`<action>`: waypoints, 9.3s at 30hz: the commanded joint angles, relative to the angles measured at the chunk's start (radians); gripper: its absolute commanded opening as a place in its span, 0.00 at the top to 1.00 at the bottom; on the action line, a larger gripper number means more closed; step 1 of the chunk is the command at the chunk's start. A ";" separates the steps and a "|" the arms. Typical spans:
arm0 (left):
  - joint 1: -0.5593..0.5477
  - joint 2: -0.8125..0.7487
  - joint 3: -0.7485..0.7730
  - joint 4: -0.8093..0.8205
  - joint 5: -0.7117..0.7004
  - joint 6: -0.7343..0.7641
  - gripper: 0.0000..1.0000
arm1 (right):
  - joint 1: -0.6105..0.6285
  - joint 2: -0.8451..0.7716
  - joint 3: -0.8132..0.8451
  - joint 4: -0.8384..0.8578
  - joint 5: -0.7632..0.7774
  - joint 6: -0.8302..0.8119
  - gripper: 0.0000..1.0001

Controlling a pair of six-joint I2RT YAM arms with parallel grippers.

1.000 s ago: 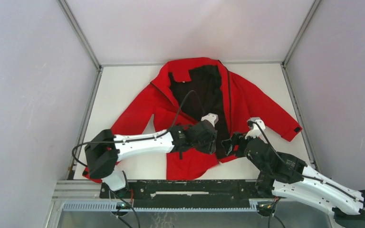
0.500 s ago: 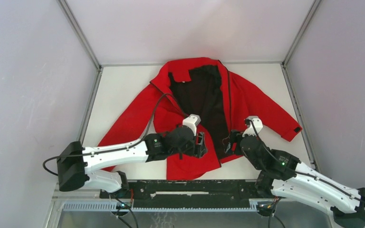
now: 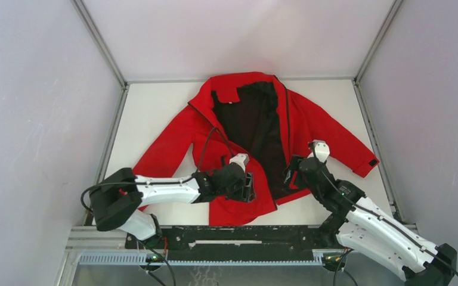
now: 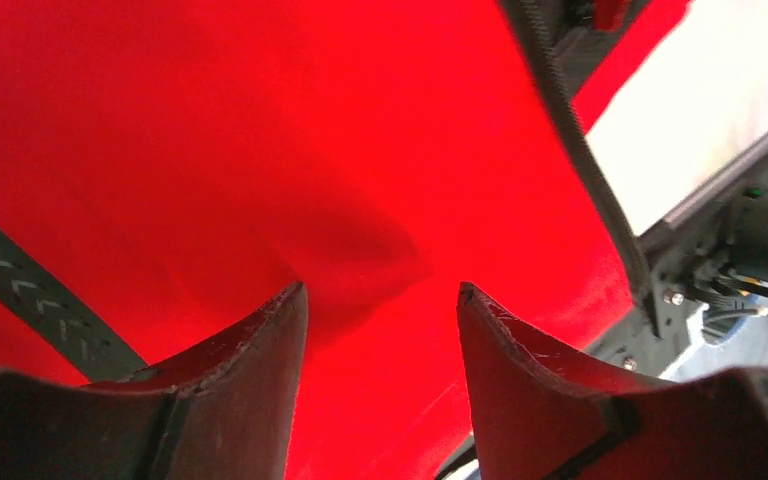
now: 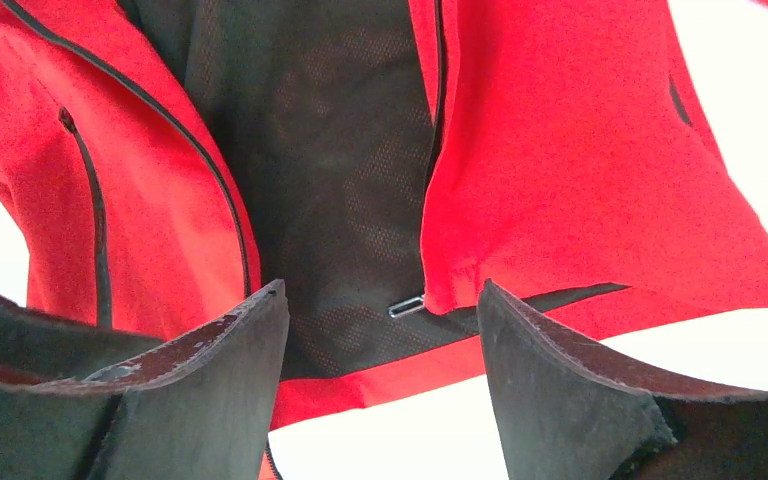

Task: Zip up the jacket
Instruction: Adjust the jacket at the center of the board, then pick up the jacket from the center of the board.

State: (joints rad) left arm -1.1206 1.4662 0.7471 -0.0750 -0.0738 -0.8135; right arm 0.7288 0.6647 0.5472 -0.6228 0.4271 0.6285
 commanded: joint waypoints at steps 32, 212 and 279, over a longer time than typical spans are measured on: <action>0.445 -0.076 -0.181 -0.106 -0.072 0.134 0.42 | -0.176 0.340 0.002 0.332 -0.221 -0.049 0.23; 0.217 -1.209 0.047 -0.741 -0.277 0.326 0.19 | 0.629 0.751 0.067 -0.021 0.110 0.510 0.34; 0.188 -0.653 -0.206 -0.029 0.246 0.177 0.35 | 0.498 0.118 -0.157 0.123 0.025 0.400 1.00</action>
State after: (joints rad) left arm -0.9112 0.7486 0.5636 -0.3508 0.0628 -0.5781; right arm 1.2362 0.8200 0.4046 -0.5381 0.4538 1.0382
